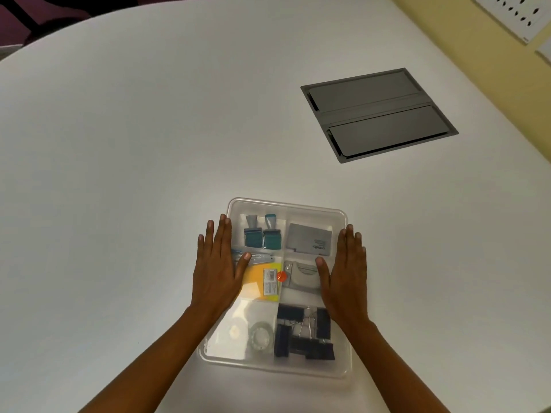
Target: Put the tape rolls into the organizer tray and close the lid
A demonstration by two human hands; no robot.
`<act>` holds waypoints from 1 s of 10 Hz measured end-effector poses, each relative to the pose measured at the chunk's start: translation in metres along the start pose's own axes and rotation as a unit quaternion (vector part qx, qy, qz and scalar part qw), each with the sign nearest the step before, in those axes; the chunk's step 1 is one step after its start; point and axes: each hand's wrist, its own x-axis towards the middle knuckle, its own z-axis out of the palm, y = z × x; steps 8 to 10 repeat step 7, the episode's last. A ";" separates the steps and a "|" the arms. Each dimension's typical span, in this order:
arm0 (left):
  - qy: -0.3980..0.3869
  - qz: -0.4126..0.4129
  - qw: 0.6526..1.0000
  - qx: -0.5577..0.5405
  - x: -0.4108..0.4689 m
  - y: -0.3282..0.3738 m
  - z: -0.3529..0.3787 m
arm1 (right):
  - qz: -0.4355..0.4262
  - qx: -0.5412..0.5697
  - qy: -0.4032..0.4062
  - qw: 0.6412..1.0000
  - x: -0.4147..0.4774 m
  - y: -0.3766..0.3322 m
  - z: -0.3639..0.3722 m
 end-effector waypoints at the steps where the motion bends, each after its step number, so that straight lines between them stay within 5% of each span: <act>1: -0.004 0.006 1.000 -0.005 0.001 -0.003 0.003 | -0.004 -0.005 -0.006 1.000 0.001 0.005 0.005; 10: -0.021 -0.024 0.996 -0.079 -0.007 0.010 -0.021 | 0.005 -0.018 0.003 1.000 -0.005 -0.004 -0.006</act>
